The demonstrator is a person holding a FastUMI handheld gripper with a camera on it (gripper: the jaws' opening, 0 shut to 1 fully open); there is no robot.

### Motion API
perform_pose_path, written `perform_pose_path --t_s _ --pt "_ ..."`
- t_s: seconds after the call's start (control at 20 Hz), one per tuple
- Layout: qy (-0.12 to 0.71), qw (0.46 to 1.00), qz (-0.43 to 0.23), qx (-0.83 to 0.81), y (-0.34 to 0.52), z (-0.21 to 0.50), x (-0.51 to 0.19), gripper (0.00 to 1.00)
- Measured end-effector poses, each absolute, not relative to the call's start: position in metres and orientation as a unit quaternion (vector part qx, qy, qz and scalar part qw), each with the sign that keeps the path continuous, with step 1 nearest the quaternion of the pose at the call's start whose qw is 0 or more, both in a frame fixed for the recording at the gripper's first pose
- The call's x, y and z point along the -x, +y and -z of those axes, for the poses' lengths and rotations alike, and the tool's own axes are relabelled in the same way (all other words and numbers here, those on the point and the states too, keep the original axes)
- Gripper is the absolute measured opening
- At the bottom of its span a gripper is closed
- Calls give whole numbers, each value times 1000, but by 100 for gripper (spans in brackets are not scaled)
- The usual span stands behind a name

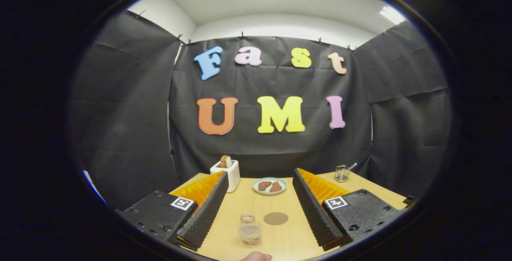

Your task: Take the bottle from table, then pour the juice into the cup, finally place the bottle on the coaster

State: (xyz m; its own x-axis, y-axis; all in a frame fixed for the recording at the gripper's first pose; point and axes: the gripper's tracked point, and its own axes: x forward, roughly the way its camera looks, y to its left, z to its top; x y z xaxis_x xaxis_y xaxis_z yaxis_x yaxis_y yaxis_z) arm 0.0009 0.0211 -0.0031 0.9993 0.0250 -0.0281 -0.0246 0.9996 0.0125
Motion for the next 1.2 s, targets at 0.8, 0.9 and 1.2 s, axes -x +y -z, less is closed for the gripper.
perform_pose_path --t_s 0.8,0.9,1.2 --pt "2 1000 5 15 16 31 19 100" --pt "13 1000 2 20 22 54 23 100" --pt "55 997 0 45 44 140 30 100"
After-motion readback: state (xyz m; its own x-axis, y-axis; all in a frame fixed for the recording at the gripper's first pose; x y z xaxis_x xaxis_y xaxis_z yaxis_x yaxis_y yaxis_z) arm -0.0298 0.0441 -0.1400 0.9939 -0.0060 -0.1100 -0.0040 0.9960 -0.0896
